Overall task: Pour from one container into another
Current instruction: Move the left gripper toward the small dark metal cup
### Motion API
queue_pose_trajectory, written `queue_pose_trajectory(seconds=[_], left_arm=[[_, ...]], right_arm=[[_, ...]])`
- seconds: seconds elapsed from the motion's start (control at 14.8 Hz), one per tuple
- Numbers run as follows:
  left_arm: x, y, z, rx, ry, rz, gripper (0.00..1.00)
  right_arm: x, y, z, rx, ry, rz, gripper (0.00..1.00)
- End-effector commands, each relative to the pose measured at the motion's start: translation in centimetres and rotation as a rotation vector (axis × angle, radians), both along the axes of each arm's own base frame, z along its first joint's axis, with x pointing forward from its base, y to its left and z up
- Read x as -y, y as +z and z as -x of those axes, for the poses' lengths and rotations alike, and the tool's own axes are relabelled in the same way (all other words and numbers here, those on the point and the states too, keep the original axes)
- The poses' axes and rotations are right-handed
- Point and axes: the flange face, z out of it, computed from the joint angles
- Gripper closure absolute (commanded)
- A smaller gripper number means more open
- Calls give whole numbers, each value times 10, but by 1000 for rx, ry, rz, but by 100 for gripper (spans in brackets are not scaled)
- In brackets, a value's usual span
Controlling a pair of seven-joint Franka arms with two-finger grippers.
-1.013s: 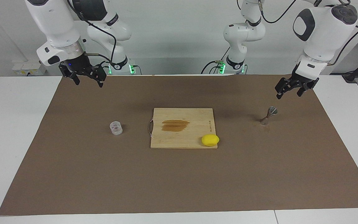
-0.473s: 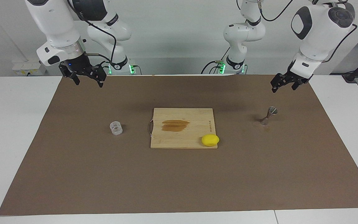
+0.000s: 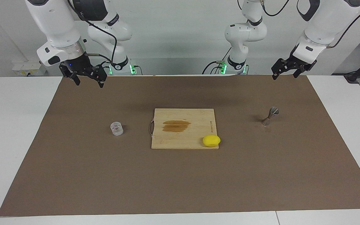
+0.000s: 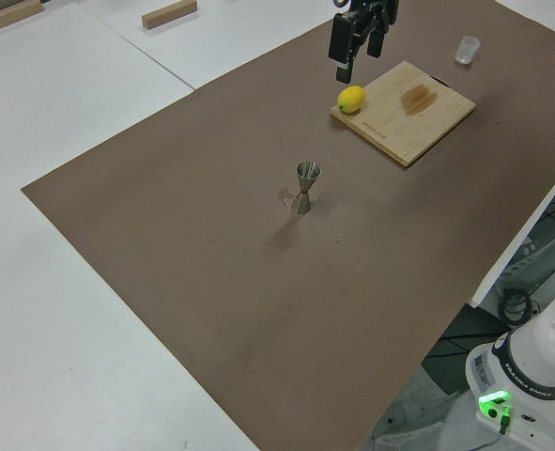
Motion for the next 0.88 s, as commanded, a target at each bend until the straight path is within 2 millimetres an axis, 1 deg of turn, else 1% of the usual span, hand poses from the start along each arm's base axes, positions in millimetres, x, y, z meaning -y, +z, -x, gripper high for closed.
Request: queue_pose_trajectory(seconds=[0.0,0.07,0.14,0.2,0.34,0.47,0.54,0.68,0.74,0.81], left_arm=[[1,-7,0,-37,-9,43,0],[-1,-11,0,-35,-16,62,0],[-8,-11,-1,-27,-18,126,0],[-19,-12,-2,-24,-9,192,0],[-33,-27,-5,-12,-49,251,0],[-49,-45,-10,8,-136,276,0],[-59,-58,-16,5,-178,309,0],[-85,-81,-29,27,-239,404,0],[-96,-95,-35,38,-280,432,0],[-105,-104,-39,48,-326,447,0]], right_arm=[[5,3,-1,-4,22,0,0],[5,3,-1,-4,22,0,0],[5,2,-1,-5,22,0,0],[5,3,-1,-4,22,0,0],[5,3,-1,-4,22,0,0],[5,2,-1,-5,22,0,0],[5,3,-1,-4,22,0,0],[5,2,-1,-5,22,0,0],[5,2,-1,-5,22,0,0],[5,2,-1,-5,22,0,0]])
